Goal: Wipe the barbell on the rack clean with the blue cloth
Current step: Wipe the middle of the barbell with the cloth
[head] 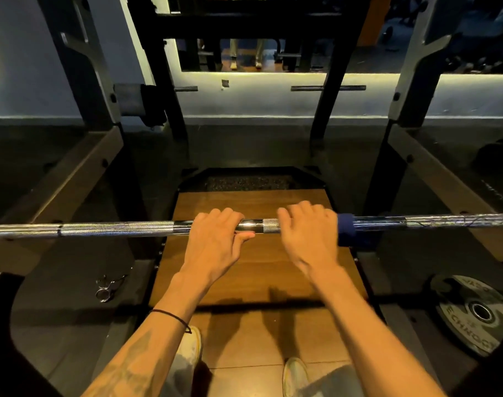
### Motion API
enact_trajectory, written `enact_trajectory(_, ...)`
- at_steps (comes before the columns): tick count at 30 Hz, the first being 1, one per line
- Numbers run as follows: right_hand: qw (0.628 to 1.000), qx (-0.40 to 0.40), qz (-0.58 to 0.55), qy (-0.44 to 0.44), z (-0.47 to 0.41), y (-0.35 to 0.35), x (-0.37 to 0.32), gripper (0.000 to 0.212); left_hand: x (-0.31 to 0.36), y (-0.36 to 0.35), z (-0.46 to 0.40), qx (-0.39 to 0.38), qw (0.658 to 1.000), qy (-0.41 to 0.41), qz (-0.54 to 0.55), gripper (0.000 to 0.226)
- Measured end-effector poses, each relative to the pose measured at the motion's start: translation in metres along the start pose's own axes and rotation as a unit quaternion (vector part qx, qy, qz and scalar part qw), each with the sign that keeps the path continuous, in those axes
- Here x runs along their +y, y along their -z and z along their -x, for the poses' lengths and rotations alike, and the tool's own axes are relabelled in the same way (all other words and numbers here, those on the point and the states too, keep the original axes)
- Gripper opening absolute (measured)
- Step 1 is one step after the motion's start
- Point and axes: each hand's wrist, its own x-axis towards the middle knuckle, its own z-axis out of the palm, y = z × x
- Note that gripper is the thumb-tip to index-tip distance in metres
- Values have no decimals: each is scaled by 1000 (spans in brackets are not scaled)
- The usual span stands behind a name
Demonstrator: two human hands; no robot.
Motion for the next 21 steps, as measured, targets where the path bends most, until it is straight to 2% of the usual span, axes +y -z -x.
enact_trajectory(5,997,-19,-64,41,1,-3,-83,59,4,6,-3,-30,999,22,-29,15)
enact_trajectory(8,993,-12,-72,94,-1,-3,-65,60,-4,1,-1,-23,1000,4,-9,13)
enact_trajectory(11,992,-14,-3,126,-8,2,-7,49,-8,-3,1,0,1000,-10,-1,33)
enact_trajectory(13,996,-21,25,86,-10,5,36,39,-7,-3,2,0,1000,-7,4,38)
enact_trajectory(16,1000,-10,-8,-15,-5,4,63,49,-5,-2,2,0,1000,-5,13,38)
enact_trajectory(18,999,10,-14,-42,-2,0,50,52,-4,-1,1,-5,1000,0,15,37)
enact_trajectory(21,999,6,-25,-26,-2,0,13,51,-3,-1,1,-8,1000,5,7,36)
